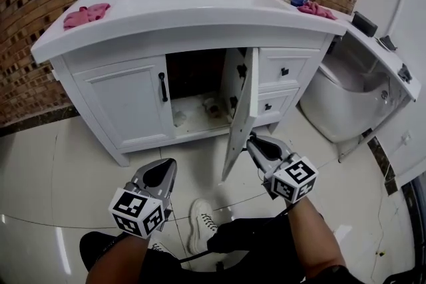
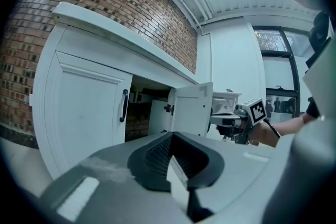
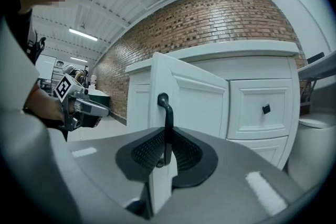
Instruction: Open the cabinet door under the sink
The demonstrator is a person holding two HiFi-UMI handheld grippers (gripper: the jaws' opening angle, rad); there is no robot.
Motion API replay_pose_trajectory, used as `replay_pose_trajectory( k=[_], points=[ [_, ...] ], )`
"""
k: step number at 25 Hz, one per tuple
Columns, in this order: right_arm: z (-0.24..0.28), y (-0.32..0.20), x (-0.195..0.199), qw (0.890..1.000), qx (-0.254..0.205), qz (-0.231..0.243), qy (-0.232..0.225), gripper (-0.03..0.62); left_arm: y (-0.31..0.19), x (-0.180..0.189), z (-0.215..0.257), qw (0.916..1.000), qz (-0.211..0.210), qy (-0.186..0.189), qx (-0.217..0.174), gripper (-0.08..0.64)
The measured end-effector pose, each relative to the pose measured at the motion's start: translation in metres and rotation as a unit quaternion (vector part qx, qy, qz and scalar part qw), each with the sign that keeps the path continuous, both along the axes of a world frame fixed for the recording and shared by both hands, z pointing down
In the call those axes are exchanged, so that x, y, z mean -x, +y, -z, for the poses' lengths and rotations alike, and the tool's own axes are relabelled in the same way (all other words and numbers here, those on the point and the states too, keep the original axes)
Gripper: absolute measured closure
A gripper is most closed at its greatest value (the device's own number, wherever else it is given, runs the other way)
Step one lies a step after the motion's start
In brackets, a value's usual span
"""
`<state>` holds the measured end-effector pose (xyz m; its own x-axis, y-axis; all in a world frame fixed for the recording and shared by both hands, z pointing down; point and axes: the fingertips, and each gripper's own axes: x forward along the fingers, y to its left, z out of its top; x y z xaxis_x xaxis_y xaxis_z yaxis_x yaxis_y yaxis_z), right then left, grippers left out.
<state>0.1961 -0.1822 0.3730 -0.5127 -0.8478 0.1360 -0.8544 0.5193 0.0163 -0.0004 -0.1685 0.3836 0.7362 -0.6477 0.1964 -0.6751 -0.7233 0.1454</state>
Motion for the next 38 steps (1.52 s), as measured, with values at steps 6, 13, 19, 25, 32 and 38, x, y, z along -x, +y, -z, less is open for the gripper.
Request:
replay_pose_trajectory(
  k=[6,13,19,25,32,38],
  points=[
    [-0.002,0.009,-0.039,0.998,0.001,-0.066,0.003,0.551,0.002,-0.004,-0.001,0.9999,0.005,-0.008,-0.002,0.557],
    [-0.005,0.012,-0.093,0.984,0.018,-0.176,0.003,0.564,0.001,-0.017,0.006,0.9994,-0.002,-0.030,-0.016,0.557],
    [-0.005,0.008,-0.127,0.986,0.015,-0.164,-0.020,0.568,0.006,-0.021,0.019,0.9995,-0.006,-0.027,-0.015,0.557],
    [-0.004,0.005,-0.135,0.995,0.000,-0.096,0.013,0.560,0.020,-0.029,0.020,0.9998,0.012,-0.012,-0.012,0.557],
    [0.002,0.015,-0.140,0.993,-0.009,-0.114,0.011,0.535,0.039,-0.050,0.015,0.9997,0.012,-0.016,-0.011,0.557],
    [0.003,0.040,-0.152,0.980,0.031,-0.196,-0.022,0.546,0.049,-0.043,0.024,0.9993,0.033,-0.004,-0.015,0.557]
  ],
)
